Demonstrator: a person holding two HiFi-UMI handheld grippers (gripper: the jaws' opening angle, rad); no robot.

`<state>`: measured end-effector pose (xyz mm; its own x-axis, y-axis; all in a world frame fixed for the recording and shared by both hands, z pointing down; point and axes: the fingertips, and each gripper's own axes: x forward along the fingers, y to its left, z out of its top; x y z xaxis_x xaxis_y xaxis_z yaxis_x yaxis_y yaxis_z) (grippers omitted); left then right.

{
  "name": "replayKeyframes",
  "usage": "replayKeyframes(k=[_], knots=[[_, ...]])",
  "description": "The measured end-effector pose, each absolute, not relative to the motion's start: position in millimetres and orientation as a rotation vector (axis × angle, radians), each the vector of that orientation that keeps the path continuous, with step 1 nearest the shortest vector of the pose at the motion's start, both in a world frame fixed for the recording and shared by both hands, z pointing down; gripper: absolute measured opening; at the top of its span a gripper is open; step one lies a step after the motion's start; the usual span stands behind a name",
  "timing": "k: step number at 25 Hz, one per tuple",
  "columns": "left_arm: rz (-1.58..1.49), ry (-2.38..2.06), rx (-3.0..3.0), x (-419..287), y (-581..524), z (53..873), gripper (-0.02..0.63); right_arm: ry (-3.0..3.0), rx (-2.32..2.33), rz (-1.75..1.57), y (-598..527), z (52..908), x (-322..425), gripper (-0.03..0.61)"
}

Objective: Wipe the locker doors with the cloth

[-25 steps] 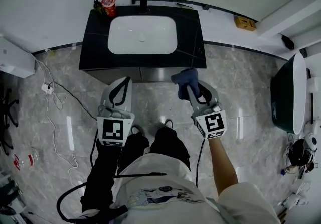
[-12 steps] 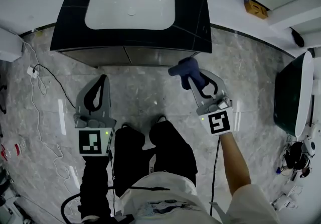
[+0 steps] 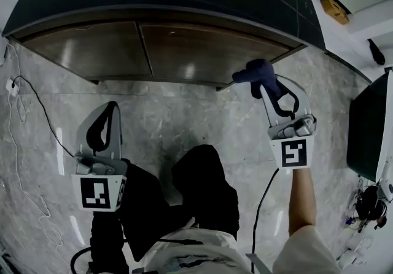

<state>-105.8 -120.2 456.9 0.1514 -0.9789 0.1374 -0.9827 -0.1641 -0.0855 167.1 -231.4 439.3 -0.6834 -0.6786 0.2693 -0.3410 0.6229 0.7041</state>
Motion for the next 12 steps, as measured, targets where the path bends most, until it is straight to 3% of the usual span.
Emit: replayKeyframes(k=[6,12], knots=[[0.195,-2.147,2.427,-113.0,-125.2,524.9,0.002,-2.181,0.783,-1.190,-285.6,456.3,174.7,0.087],[0.196,-2.228,2.380,-125.5,-112.2,572.8,0.002,-2.084,0.843,-1.255,-318.4,461.3,198.7,0.089]])
